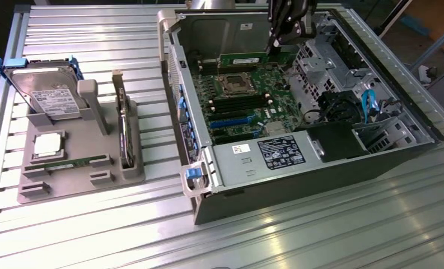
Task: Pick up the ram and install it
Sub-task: 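Pick up the ram and move it above insertion slot, then insert the ram into the slot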
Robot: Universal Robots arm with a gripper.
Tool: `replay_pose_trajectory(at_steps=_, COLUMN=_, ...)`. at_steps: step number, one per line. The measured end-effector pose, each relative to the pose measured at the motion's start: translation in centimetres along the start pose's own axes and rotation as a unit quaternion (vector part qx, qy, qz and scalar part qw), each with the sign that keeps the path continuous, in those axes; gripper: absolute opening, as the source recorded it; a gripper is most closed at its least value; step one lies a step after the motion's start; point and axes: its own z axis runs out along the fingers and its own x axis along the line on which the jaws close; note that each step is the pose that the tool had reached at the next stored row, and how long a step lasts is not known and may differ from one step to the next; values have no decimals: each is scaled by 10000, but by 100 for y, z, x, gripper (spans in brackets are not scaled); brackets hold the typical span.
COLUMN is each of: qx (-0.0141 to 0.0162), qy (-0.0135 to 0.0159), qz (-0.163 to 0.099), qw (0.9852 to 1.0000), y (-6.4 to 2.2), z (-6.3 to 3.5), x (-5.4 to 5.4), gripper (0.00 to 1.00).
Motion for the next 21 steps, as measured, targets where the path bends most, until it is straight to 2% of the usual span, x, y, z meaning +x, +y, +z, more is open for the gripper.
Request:
replay_pose_trajectory(at_steps=3, qx=0, qy=0, qz=0, qw=10000, y=0, z=27, x=1, gripper=12)
replay_pose_trajectory(at_steps=7, qx=0, qy=1, qz=-3, qw=10000, y=-2, z=117, x=3, gripper=12)
replay_pose_trajectory(at_steps=21, qx=0, qy=-1, qz=-3, qw=10000, y=-5, z=118, x=2, gripper=12)
